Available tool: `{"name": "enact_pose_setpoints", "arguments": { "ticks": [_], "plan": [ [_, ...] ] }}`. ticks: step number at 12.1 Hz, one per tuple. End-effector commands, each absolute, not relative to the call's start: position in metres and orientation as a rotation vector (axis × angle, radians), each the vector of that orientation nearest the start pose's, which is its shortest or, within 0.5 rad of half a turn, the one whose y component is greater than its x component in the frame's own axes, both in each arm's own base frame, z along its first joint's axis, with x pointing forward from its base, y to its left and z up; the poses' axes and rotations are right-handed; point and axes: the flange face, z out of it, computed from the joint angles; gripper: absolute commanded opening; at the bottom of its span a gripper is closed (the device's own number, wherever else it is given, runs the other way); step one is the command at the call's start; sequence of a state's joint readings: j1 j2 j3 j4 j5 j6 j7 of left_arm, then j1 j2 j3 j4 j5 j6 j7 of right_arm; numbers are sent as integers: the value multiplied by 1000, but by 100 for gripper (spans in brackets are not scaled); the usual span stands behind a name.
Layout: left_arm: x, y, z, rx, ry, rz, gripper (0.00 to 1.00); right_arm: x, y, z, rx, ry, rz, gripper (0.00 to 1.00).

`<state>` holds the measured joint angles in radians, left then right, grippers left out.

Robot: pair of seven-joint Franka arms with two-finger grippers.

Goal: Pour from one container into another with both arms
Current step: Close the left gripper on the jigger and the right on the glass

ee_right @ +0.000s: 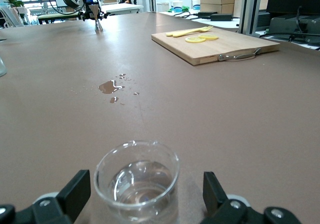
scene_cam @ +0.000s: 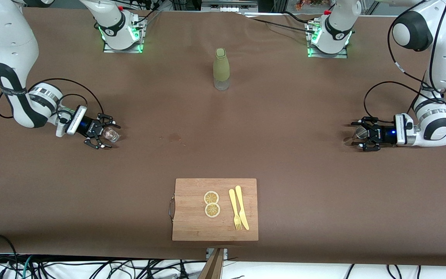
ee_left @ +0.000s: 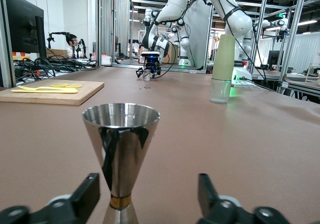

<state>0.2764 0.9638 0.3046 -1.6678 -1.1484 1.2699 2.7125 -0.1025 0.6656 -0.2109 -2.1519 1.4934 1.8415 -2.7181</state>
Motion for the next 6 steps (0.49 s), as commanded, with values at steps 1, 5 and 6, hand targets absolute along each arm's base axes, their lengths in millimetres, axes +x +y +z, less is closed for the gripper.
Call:
{"name": "enact_pose_setpoints", "arguments": {
  "ticks": [1, 5, 6],
  "plan": [
    [514, 193, 71, 1280, -1343, 1103, 25, 483, -84, 76, -1785, -1261, -1151, 99],
    [513, 195, 67, 1287, -1334, 1108, 0, 481, -85, 74, -1782, -1260, -1152, 67],
    [513, 195, 68, 1288, -1334, 1114, 0, 480, -84, 73, -1777, -1257, -1150, 65]
  ]
}}
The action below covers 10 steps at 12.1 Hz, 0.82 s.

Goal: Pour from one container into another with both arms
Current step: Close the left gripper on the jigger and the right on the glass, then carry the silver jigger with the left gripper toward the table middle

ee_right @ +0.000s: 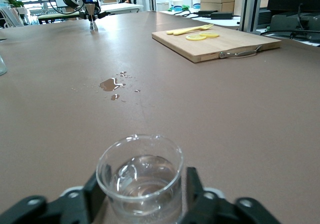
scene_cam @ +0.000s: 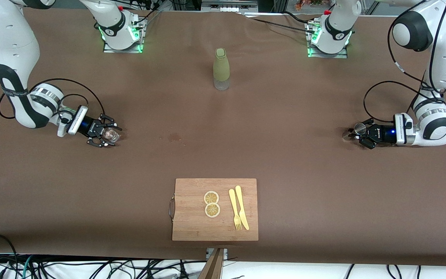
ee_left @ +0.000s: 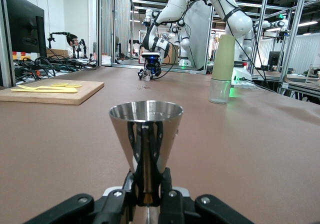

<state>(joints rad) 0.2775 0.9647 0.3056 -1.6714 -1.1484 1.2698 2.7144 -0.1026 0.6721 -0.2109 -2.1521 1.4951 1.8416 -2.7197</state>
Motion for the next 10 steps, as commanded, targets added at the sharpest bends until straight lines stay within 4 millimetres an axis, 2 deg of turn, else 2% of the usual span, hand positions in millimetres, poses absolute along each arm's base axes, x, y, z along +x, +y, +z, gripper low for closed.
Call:
{"name": "enact_pose_setpoints", "arguments": {
  "ticks": [1, 2, 3, 5, 6, 7, 10],
  "plan": [
    [517, 193, 72, 1286, -1338, 1115, 0, 481, -85, 74, -1777, -1256, -1153, 64],
    [525, 185, 76, 1283, -1328, 1143, 0, 481, -84, 74, -1773, -1257, -1155, 59],
    [535, 167, 78, 1261, -1331, 1151, 0, 481, -83, 74, -1772, -1255, -1155, 57],
    [557, 117, 79, 1204, -1317, 1201, 0, 483, -84, 75, -1771, -1257, -1157, 52],
    [570, 78, 82, 1152, -1318, 1217, 0, 483, -83, 75, -1769, -1258, -1157, 50],
    [579, 49, 81, 1145, -1331, 1223, 0, 483, -83, 75, -1767, -1255, -1159, 48],
    [599, -80, 74, 1155, -1347, 1178, 0, 485, -82, 77, -1757, -1255, -1164, 44]
  ]
}}
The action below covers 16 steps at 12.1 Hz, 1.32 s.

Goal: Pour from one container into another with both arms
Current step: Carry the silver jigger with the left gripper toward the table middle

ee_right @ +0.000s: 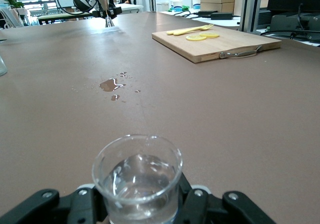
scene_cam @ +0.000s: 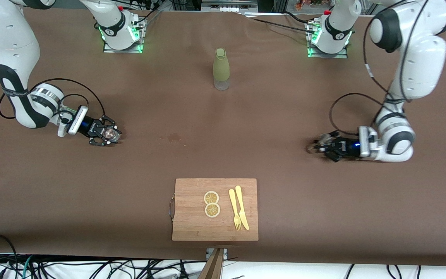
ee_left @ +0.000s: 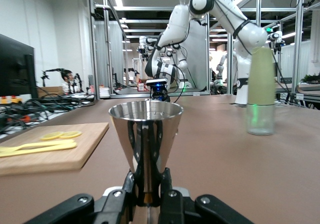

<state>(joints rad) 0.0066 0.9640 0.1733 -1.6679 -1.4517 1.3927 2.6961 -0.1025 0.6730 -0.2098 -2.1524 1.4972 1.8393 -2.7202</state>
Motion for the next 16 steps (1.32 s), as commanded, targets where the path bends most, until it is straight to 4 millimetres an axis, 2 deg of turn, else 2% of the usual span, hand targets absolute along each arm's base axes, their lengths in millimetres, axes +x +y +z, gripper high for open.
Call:
{"name": "enact_pose_setpoints", "arguments": {
  "ticks": [1, 3, 4, 6, 9, 10, 12, 13, 16],
  "plan": [
    [602, -120, 73, 1178, -1333, 1177, 0, 485, -81, 77, -1756, -1255, -1165, 44],
    [600, -204, 78, 1224, -1273, 1157, 0, 486, -81, 79, -1753, -1255, -1168, 43],
    [600, -240, 85, 1250, -1244, 1158, 0, 489, -81, 81, -1751, -1258, -1174, 43],
    [604, -294, 106, 1298, -1223, 1132, 0, 493, -78, 84, -1745, -1260, -1178, 42],
    [599, -356, 126, 1340, -1270, 1133, 0, 501, -70, 95, -1740, -1237, -1169, 41],
    [591, -375, 128, 1345, -1268, 1120, 0, 503, -63, 97, -1730, -1238, -1166, 37],
    [571, -411, 126, 1370, -1218, 1106, 0, 503, -63, 97, -1739, -1236, -1154, 37],
    [569, -425, 129, 1358, -1199, 1116, 0, 503, -64, 97, -1742, -1237, -1151, 36],
    [550, -459, 111, 1348, -1181, 1102, 0, 511, -60, 104, -1736, -1241, -1157, 35]
  ]
}}
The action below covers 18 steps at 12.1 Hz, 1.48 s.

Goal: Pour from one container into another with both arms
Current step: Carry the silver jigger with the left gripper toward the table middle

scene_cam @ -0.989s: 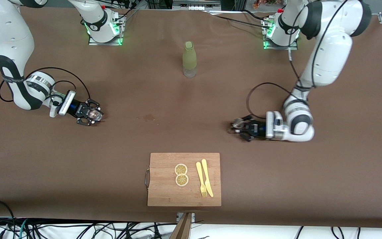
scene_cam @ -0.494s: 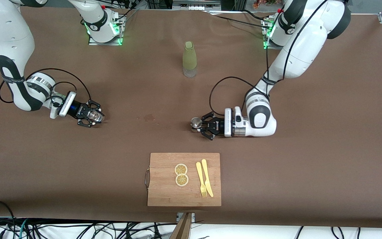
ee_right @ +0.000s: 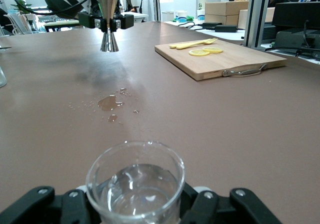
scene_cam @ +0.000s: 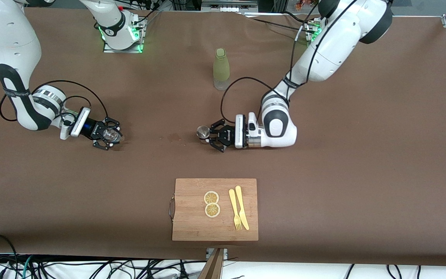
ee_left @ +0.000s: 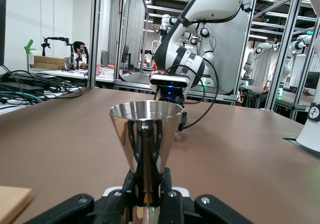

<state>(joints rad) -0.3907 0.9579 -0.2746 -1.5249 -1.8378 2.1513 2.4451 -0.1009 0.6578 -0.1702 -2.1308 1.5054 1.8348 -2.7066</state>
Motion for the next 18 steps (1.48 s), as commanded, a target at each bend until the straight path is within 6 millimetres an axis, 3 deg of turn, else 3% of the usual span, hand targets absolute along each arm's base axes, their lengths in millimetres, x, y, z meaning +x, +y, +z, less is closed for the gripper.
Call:
{"name": "enact_pose_setpoints", "arguments": {
  "ticks": [1, 4, 8, 11, 14, 18],
  "plan": [
    [546, -466, 108, 1349, -1193, 1098, 0, 517, -55, 113, -1735, -1229, -1140, 34],
    [540, -483, 98, 1357, -1213, 1104, 0, 531, -34, 144, -1712, -1221, -1132, 30],
    [538, -495, 90, 1328, -1229, 1167, 0, 551, 9, 206, -1737, -1252, -1095, 30],
    [532, -504, 87, 1320, -1225, 1191, 0, 556, 47, 229, -1750, -1284, -1054, 30],
    [532, -507, 84, 1334, -1234, 1192, 0, 549, 81, 264, -1793, -1300, -1030, 30],
    [530, -511, 85, 1337, -1234, 1193, 0, 536, 135, 275, -1733, -1355, -988, 30]
  ]
}}
